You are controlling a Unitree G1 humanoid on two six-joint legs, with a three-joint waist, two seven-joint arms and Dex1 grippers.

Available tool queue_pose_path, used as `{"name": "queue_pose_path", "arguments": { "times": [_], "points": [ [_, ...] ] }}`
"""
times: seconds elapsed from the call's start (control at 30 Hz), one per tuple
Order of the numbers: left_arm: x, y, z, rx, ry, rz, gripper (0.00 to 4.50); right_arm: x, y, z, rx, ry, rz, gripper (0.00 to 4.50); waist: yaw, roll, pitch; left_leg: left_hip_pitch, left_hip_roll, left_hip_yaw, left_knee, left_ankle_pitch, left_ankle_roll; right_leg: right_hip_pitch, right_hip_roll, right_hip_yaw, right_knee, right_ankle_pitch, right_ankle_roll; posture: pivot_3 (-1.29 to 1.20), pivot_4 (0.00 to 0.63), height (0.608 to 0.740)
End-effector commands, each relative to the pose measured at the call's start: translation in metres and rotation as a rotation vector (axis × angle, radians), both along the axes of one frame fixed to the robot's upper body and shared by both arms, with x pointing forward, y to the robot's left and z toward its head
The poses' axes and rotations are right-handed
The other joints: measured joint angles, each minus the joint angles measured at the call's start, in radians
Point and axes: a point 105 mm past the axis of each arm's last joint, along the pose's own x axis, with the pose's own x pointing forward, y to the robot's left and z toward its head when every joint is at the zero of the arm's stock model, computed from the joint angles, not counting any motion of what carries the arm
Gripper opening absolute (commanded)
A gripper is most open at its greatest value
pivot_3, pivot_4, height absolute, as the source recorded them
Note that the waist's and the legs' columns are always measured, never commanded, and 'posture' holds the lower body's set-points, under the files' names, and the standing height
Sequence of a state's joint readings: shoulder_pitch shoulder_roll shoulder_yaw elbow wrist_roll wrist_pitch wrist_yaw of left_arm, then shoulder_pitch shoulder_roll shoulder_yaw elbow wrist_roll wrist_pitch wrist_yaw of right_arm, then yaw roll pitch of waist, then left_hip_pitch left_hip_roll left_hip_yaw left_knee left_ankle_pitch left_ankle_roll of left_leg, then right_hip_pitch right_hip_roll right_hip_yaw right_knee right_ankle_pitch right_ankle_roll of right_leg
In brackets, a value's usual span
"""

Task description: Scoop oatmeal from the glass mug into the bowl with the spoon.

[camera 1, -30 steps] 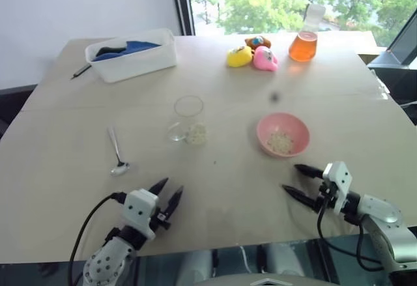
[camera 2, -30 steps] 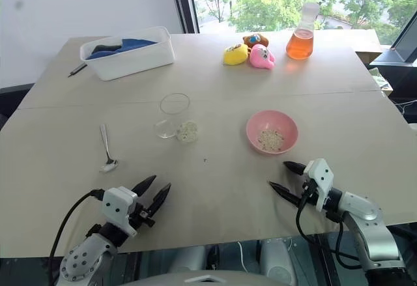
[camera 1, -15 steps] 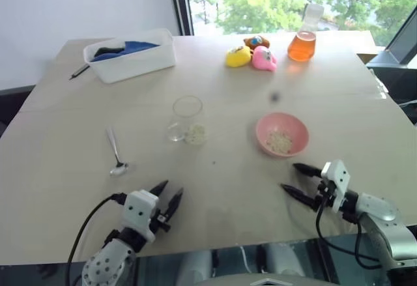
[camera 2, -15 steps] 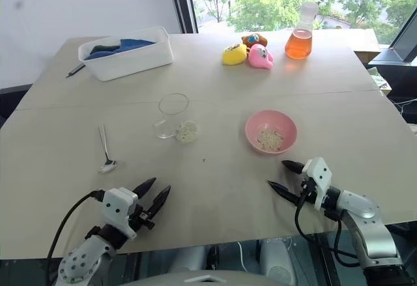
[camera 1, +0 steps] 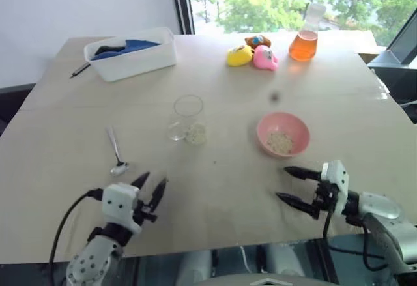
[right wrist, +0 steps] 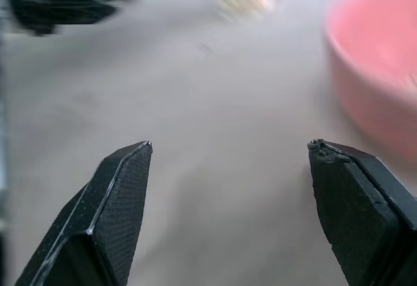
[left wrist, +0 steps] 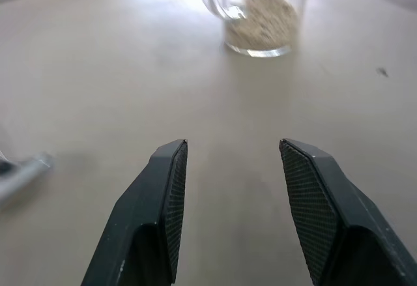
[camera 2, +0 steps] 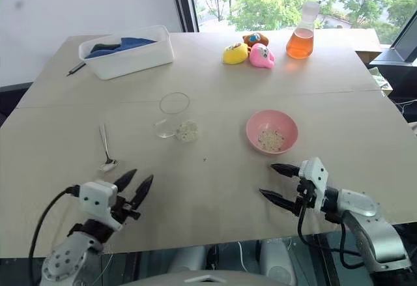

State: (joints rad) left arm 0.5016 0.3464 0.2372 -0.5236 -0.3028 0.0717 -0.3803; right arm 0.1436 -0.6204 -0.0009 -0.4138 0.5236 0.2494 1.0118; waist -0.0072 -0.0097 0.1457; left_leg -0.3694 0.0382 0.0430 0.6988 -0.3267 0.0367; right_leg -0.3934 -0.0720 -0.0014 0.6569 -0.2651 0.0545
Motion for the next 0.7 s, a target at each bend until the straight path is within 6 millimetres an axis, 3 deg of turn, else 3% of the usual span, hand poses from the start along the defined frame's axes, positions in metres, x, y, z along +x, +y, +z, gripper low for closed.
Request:
{"name": "queue_pose_path", "arguments": {
  "times": [0.03,0.1,0.17,0.37,0.57,0.7],
  "points": [
    [0.010,0.014,0.031,-0.050,-0.067,0.053,2.30,-0.011,0.020,0.028,0.018,-0.067,0.108,3.87,0.001,-0.001,0.000,0.000,0.000,-0.001,0.000,0.000,0.000,0.000,0.000,-0.001,0.000,0.000,0.000,0.00,0.150,0.740],
    [0.017,0.024,0.038,-0.045,-0.070,0.082,2.30,-0.010,0.026,0.037,0.024,-0.094,0.122,3.87,0.001,-0.001,0.000,0.000,0.000,-0.002,0.000,0.000,0.000,0.000,0.000,-0.001,0.000,0.000,0.000,0.00,0.150,0.740],
    [0.028,0.048,0.044,-0.013,-0.041,0.166,2.30,-0.006,0.034,0.050,0.049,-0.125,0.130,3.87,0.000,-0.002,0.001,0.000,0.000,-0.002,0.000,0.000,0.000,0.000,0.001,-0.002,0.000,0.000,0.000,0.00,0.150,0.740],
    [0.041,0.083,0.033,0.044,0.112,0.260,2.30,-0.007,0.044,0.059,0.046,-0.158,0.153,3.87,-0.001,-0.003,0.002,-0.001,-0.001,-0.002,0.000,0.000,-0.001,0.000,0.001,-0.002,-0.001,0.002,0.003,0.00,0.150,0.740],
    [0.048,0.098,0.029,-0.002,0.185,0.324,2.30,-0.005,0.042,0.055,0.030,-0.155,0.149,3.87,0.003,-0.007,0.005,-0.002,-0.002,-0.003,-0.001,0.000,-0.001,-0.001,0.000,-0.002,-0.001,0.002,0.003,0.00,0.150,0.740],
    [0.049,0.094,0.022,-0.037,0.249,0.323,2.30,-0.002,0.042,0.056,0.031,-0.154,0.145,3.87,0.002,-0.007,0.005,-0.002,-0.001,-0.003,-0.001,0.000,-0.001,-0.001,0.000,-0.002,-0.001,0.002,0.003,0.00,0.150,0.740]
  ]
}}
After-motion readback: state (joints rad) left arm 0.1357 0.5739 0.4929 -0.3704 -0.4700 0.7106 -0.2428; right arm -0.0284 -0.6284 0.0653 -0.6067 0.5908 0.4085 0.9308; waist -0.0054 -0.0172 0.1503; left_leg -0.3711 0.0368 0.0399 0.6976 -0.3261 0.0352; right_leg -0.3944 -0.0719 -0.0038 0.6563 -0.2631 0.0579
